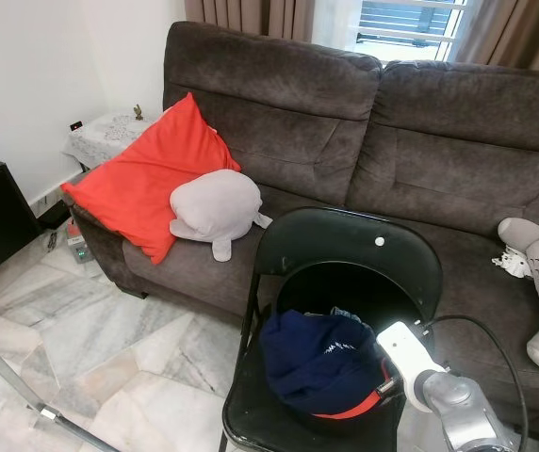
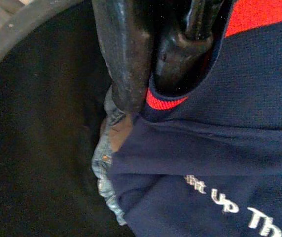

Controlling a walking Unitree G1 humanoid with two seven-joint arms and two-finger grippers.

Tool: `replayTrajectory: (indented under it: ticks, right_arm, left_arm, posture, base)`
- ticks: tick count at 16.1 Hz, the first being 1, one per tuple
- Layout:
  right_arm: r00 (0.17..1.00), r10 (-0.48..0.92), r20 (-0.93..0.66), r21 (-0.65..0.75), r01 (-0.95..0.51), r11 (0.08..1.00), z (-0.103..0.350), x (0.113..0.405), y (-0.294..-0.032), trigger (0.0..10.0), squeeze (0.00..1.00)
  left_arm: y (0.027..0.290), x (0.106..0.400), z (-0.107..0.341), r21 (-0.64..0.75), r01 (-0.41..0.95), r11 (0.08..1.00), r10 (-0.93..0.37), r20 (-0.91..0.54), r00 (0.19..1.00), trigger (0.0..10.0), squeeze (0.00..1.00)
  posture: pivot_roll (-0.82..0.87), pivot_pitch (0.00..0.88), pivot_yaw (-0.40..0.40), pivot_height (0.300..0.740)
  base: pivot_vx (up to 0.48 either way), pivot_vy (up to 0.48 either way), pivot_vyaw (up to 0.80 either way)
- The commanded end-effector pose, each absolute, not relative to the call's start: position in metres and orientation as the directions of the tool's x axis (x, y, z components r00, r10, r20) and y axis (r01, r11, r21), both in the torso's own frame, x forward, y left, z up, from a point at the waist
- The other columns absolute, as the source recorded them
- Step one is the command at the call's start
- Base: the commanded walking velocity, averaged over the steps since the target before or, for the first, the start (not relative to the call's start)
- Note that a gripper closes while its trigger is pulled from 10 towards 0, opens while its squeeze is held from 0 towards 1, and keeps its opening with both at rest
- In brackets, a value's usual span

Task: Hang hanger

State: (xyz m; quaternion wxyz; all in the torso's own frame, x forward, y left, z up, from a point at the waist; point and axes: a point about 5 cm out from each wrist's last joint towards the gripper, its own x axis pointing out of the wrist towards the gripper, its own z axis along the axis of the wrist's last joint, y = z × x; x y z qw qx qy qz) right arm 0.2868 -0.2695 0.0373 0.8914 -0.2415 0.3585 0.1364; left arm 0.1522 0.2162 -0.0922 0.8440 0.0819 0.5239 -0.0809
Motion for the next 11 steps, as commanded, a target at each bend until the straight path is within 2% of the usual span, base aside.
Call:
replayTrajectory:
  ticks: [1, 3, 5, 6, 8, 10, 11]
  right_arm:
    - [0.732, 0.035, -0.681, -0.345, -0.362, 0.866, 0.040, 0.290, -0.272, 0.0, 0.00]
    - [0.763, 0.002, -0.646, -0.364, -0.311, 0.878, 0.046, 0.294, -0.275, 0.0, 0.00]
    - [0.874, -0.030, -0.485, -0.373, -0.175, 0.911, 0.067, 0.306, -0.273, 0.0, 0.00]
    - [0.932, -0.026, -0.362, -0.329, -0.102, 0.939, 0.083, 0.312, -0.265, 0.0, 0.00]
    - [0.968, 0.011, -0.251, -0.248, -0.076, 0.966, 0.097, 0.312, -0.245, 0.0, 0.00]
    - [0.976, 0.053, -0.211, -0.175, -0.091, 0.980, 0.098, 0.304, -0.218, 0.0, 0.00]
    - [0.977, 0.053, -0.207, -0.170, -0.089, 0.981, 0.097, 0.303, -0.215, 0.0, 0.00]
  left_arm:
    - [0.218, 0.148, -0.094, 0.055, 0.228, 0.972, -0.046, -0.908, 0.416, 10.0, 0.00]
    - [0.218, 0.148, -0.094, 0.056, 0.229, 0.972, -0.046, -0.908, 0.416, 10.0, 0.00]
    - [0.218, 0.147, -0.094, 0.057, 0.229, 0.972, -0.045, -0.908, 0.417, 10.0, 0.00]
    - [0.218, 0.147, -0.094, 0.057, 0.230, 0.971, -0.045, -0.908, 0.416, 10.0, 0.00]
    - [0.217, 0.147, -0.094, 0.057, 0.236, 0.970, -0.048, -0.909, 0.414, 10.0, 0.00]
    - [0.217, 0.146, -0.095, 0.055, 0.238, 0.970, -0.050, -0.909, 0.414, 10.0, 0.00]
    - [0.217, 0.146, -0.095, 0.055, 0.237, 0.970, -0.050, -0.909, 0.414, 10.0, 0.00]
  posture:
    - [-0.05, 0.000, -0.004, 0.740]
    - [-0.05, 0.000, -0.006, 0.740]
    - [-0.05, 0.000, -0.007, 0.740]
    - [-0.06, 0.000, -0.005, 0.740]
    - [-0.07, 0.000, -0.005, 0.740]
    - [-0.06, 0.000, -0.009, 0.740]
    - [-0.06, 0.000, -0.009, 0.740]
  base:
    - [0.000, 0.000, 0.00]
    - [0.000, 0.000, 0.00]
    - [0.000, 0.000, 0.00]
    - [0.000, 0.000, 0.00]
    - [0.000, 0.000, 0.00]
    - [0.000, 0.000, 0.00]
    - [0.000, 0.000, 0.00]
